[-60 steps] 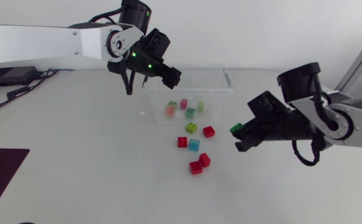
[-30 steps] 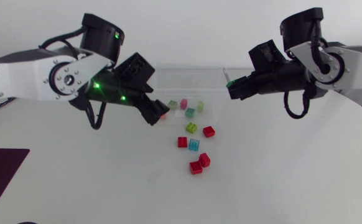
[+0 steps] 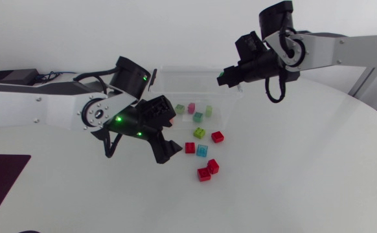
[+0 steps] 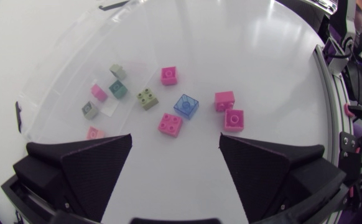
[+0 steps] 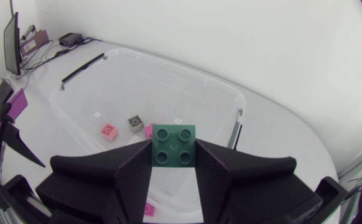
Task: Pick up the duplo bricks and place them in the container
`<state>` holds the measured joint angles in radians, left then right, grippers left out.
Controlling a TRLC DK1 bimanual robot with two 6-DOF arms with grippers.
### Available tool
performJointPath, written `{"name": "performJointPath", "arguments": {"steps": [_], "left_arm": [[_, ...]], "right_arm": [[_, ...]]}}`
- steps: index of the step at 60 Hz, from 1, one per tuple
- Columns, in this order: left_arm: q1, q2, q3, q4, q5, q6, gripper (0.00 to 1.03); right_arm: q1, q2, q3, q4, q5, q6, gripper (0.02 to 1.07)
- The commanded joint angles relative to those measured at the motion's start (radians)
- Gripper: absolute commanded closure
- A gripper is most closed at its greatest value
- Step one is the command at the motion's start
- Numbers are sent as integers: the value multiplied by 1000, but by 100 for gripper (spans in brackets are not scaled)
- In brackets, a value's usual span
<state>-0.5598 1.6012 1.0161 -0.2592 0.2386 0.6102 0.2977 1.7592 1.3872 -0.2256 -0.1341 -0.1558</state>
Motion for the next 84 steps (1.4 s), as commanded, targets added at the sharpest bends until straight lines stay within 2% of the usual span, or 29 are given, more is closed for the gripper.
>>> {"name": "performJointPath", "arguments": {"steps": [1,7,11,14,17,18,22,25,45,53,63,71,84], "left_arm": [[-12,45,-4,9,14,49,5],[-15,78,1,26,14,77,5],[-15,98,7,29,14,94,5],[-15,118,13,41,14,105,5],[-15,132,21,46,14,114,5],[-15,144,27,48,14,120,5],[-15,163,39,46,14,135,5],[-26,172,49,32,14,141,5],[-150,246,210,-229,16,60,6],[-189,292,253,-284,7,22,9],[-227,341,311,-348,-44,-23,12],[-242,396,363,-385,-82,-59,17],[-258,487,460,-471,-127,-92,17]], "right_arm": [[18,60,49,17,18,21,80],[29,111,92,19,42,15,70],[35,137,110,32,62,10,70],[40,158,127,42,76,7,65],[43,174,141,42,88,4,54],[43,178,147,42,90,4,45],[43,178,148,42,94,4,26],[43,171,141,42,97,6,17],[34,-66,-148,166,117,-10,14],[34,-144,-249,178,116,-14,14],[31,-225,-352,178,111,-33,14],[21,-282,-416,178,102,-44,14],[1,-366,-502,178,79,-54,14]]}}
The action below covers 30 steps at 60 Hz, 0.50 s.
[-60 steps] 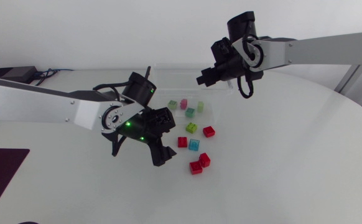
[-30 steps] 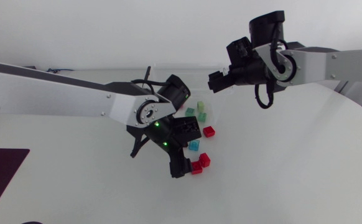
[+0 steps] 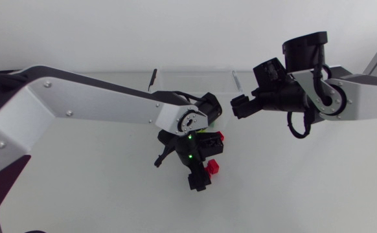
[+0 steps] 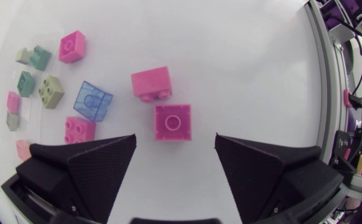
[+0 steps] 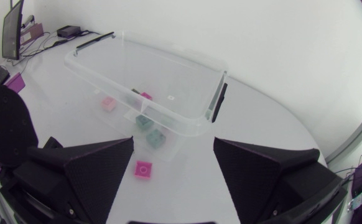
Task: Pick up the duplo bricks and place them in the container
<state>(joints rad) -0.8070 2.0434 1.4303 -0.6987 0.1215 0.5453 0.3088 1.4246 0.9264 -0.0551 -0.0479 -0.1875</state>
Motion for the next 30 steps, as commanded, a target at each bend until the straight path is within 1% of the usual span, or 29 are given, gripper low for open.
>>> {"name": "performJointPath", "arguments": {"steps": [1,10,16,19,22,26,30], "left_arm": [[-11,46,48,-35,-10,-28,17],[-20,92,105,-85,-16,-44,19],[-29,101,121,-88,-17,-56,26],[-32,107,124,-88,-17,-61,27],[-35,116,130,-88,-17,-65,33],[-37,135,140,-90,-25,-76,45],[-40,143,142,-90,-29,-81,52]], "right_arm": [[-11,-38,-47,8,-10,-23,14],[-28,-82,-109,8,-29,-35,14],[-33,-125,-158,6,-36,-40,14],[-34,-153,-185,-2,-40,-41,14],[-36,-185,-216,-6,-44,-44,14],[-66,-247,-259,-20,-69,-55,14],[-100,-280,-288,-31,-93,-63,14]]}}
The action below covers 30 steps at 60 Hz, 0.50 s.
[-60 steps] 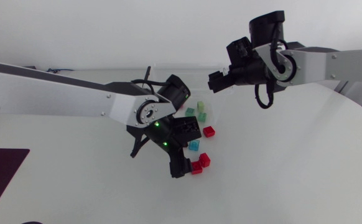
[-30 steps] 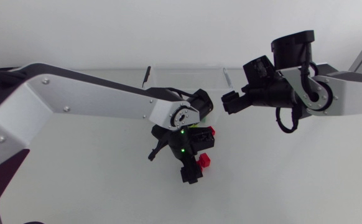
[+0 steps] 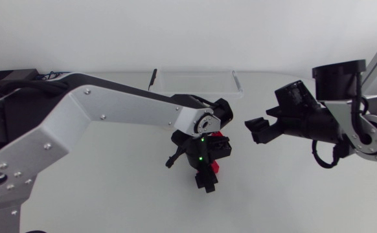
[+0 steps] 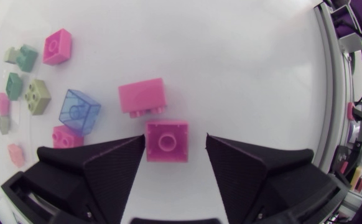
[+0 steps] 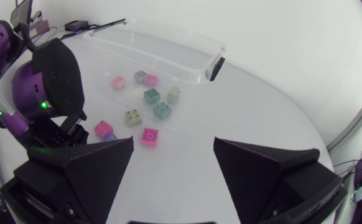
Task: Pick up the duplo bricks and place them in the container
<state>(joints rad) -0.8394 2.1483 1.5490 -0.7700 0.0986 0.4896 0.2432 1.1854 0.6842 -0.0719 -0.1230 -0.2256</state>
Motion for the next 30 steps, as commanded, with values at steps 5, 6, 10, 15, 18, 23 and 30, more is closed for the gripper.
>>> {"name": "performJointPath", "arguments": {"steps": [5,6,10,15,18,23,30], "left_arm": [[-9,47,26,-17,-11,-42,69],[-10,48,25,-17,-14,-43,70],[-10,53,19,-15,-16,-43,70],[-10,45,0,-5,-20,-45,72],[-9,21,-24,11,-19,-45,73],[-7,-21,-55,28,-19,-48,73],[5,-103,-96,38,-13,-54,73]], "right_arm": [[-91,-79,-92,-14,-58,-37,14],[-111,-86,-104,-14,-70,-44,14],[-154,-101,-124,-16,-101,-55,14],[-183,-119,-144,-32,-124,-64,14],[-190,-138,-163,-42,-132,-69,14],[-186,-152,-181,-52,-132,-67,14],[-166,-156,-199,-66,-136,-60,14]]}}
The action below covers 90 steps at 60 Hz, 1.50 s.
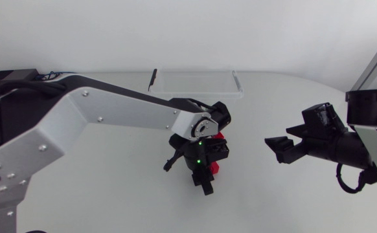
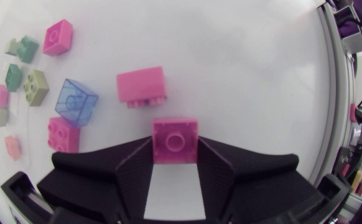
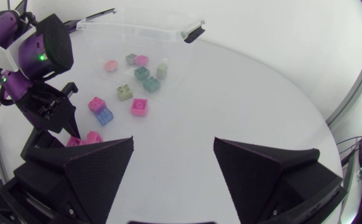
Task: Pick up the duplo bricks and place them in the container
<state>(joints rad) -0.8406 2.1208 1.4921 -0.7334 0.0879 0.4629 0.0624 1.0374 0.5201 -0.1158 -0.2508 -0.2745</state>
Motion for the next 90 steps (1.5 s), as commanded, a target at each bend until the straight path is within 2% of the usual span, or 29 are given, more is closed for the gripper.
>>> {"name": "performJointPath", "arguments": {"steps": [1,14,29,37,44,59,70,80,90], "left_arm": [[8,-91,-47,2,0,-27,73],[66,-282,-105,17,-2,-36,73],[169,-430,-96,114,-8,-61,73],[218,-450,-79,192,-8,-81,72],[265,-443,-62,305,-13,-122,72],[344,-377,22,402,-22,-162,71],[371,-306,91,436,-22,-178,70],[400,-217,168,445,-22,-191,69],[406,-157,212,445,-31,-193,50]], "right_arm": [[24,-8,-40,-22,-8,-8,14],[160,30,-55,-18,18,55,14],[324,161,-3,-16,85,120,14],[393,233,34,-7,108,166,14],[452,326,92,-2,145,201,14],[527,506,193,8,209,245,15],[537,586,238,8,234,253,23],[537,642,279,7,248,255,42],[539,690,310,-1,254,262,57]]}}
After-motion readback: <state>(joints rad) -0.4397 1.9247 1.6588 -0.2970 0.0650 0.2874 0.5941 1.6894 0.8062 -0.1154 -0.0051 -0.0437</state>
